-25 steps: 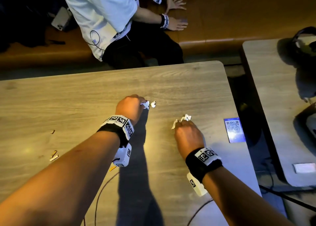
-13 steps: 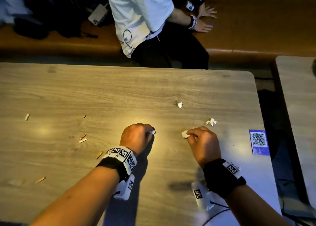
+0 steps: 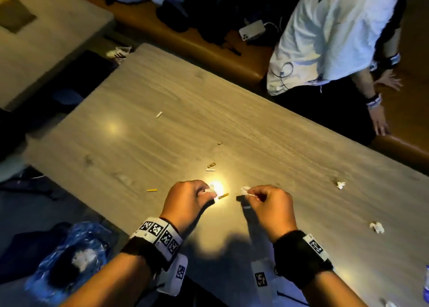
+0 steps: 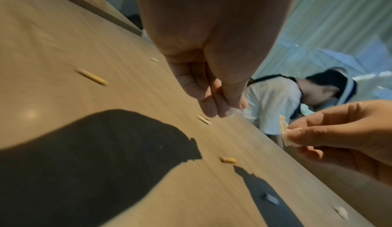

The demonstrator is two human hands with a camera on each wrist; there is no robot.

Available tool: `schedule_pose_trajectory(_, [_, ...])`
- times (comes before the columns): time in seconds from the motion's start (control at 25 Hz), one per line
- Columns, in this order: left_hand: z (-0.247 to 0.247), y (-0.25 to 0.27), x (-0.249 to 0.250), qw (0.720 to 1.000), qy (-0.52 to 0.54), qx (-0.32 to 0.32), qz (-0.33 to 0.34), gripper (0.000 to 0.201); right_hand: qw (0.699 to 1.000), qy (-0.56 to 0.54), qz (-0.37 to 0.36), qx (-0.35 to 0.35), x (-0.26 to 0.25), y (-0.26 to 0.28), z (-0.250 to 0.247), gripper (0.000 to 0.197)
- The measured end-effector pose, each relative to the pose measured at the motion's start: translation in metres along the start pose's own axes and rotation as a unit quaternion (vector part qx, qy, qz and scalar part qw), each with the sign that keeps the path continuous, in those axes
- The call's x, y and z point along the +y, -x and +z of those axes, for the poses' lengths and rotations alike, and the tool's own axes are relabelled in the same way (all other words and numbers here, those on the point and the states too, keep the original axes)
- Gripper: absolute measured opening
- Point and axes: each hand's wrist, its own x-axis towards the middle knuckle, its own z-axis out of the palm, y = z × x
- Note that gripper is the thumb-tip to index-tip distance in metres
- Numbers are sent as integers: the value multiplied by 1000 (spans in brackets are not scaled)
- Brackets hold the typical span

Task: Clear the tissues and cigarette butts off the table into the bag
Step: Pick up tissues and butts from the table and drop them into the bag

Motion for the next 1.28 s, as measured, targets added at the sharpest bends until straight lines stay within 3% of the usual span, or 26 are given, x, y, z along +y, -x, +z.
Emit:
schedule_pose_trajectory(0.12, [-49, 32, -57, 995, 77, 37, -55, 27, 995, 27, -73, -58, -57, 5, 58, 14])
schedule_pose_trajectory(0.24, [-89, 71, -136, 984, 83, 109, -117, 34, 980, 57, -121, -144, -111, 21, 136, 14])
schedule_pose_trajectory(0.4, [-109, 125, -246, 966, 67, 140, -208, 45, 944, 88, -172, -267, -163, 57, 239, 11])
schedule_pose_trajectory(0.52, [-112, 158, -317, 926, 87, 177, -321, 37, 915, 112, -208, -328, -187, 76, 322, 9])
schedule_pose_trajectory(0.68, [-110, 185, -406, 872, 106, 194, -437, 20, 872, 187, -224, -393, -202, 92, 431, 10])
schedule_pose_trajectory(0.88, [-88, 200, -505, 841, 161, 187, -481, 22, 847, 235, -181, -442, -181, 96, 550, 8])
schedule_pose_trajectory(1.0, [-73, 197, -555, 811, 203, 214, -505, 23, 835, 245, -159, -466, -161, 94, 606, 13])
schedule_pose_trajectory(1.12, [-60, 191, -586, 812, 200, 190, -514, 22, 822, 264, -183, -470, -146, 94, 644, 16])
schedule_pose_trajectory(1.28, [-48, 198, -606, 803, 212, 147, -538, 44, 804, 284, -180, -491, -135, 98, 675, 27])
